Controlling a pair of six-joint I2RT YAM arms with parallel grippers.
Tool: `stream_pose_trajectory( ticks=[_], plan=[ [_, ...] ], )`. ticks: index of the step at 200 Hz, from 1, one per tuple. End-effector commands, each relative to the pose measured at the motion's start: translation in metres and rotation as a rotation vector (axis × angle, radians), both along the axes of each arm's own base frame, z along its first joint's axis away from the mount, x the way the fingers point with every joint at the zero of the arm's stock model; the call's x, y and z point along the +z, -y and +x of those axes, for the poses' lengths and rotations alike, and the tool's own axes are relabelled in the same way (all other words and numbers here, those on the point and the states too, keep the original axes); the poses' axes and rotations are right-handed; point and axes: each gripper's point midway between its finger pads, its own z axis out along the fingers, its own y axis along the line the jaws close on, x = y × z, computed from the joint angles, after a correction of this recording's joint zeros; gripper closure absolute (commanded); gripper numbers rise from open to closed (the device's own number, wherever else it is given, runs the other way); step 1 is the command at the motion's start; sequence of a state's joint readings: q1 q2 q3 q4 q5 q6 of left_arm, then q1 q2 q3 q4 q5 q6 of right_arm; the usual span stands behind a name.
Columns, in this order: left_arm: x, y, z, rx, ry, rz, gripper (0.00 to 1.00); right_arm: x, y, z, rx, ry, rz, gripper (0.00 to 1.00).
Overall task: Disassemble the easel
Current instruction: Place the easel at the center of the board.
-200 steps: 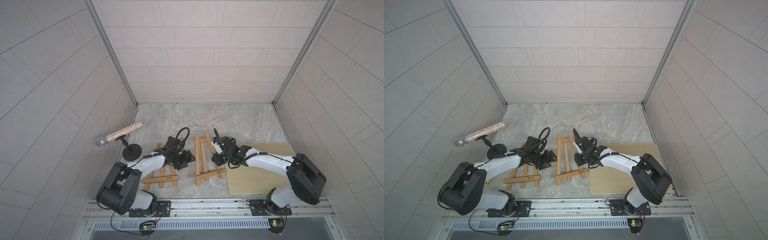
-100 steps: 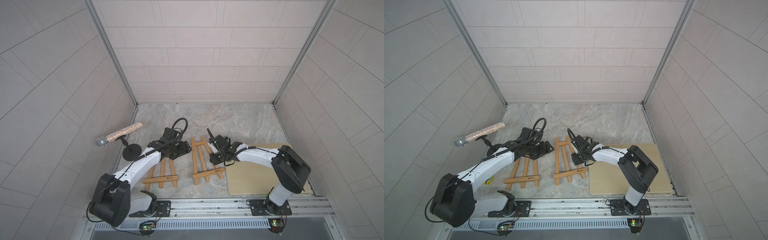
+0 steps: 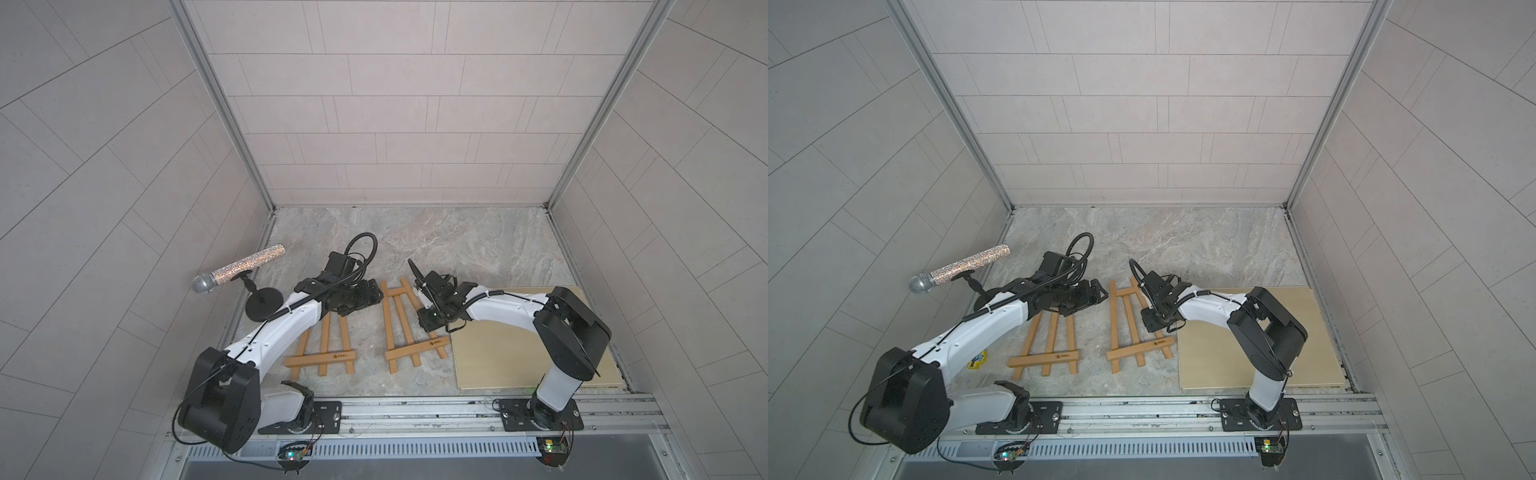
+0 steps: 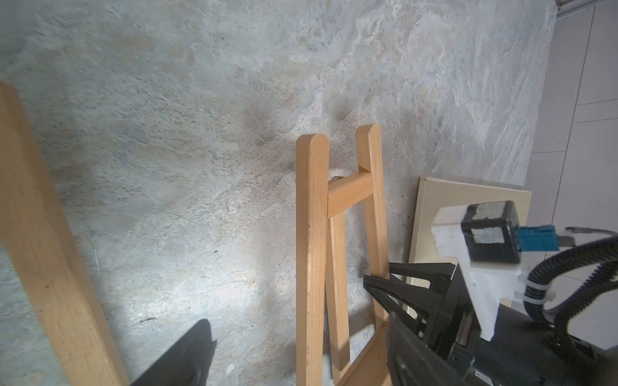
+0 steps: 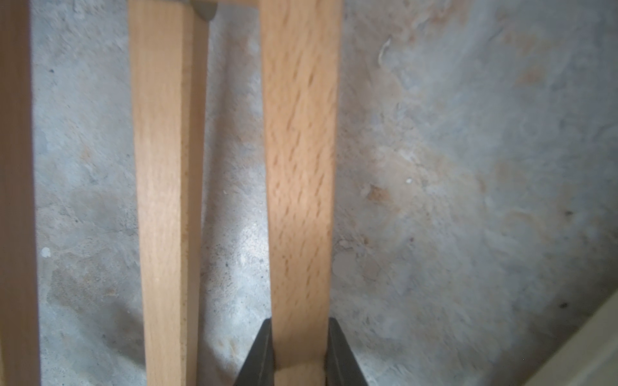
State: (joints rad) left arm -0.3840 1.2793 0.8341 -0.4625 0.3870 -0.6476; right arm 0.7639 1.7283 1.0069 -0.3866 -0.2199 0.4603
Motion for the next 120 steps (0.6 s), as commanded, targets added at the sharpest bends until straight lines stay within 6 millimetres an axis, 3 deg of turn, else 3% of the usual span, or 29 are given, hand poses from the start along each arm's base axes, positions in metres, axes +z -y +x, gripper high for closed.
stream_pose_trajectory(
  ticks=[1, 64, 120],
  plan=[
    [0.010, -0.002, 0.008, -0.006, 0.039, 0.015, 0.14, 0.011, -0.001, 0.003, 0.008, 0.021, 0.007, 0.77],
    [0.014, -0.008, 0.012, 0.002, 0.058, 0.030, 0.13, 0.032, 0.005, 0.012, -0.022, 0.027, 0.054, 0.64],
    [0.027, -0.030, 0.020, -0.004, 0.148, 0.144, 0.10, 0.078, 0.032, 0.039, -0.089, 0.115, 0.124, 0.54]
  ],
)
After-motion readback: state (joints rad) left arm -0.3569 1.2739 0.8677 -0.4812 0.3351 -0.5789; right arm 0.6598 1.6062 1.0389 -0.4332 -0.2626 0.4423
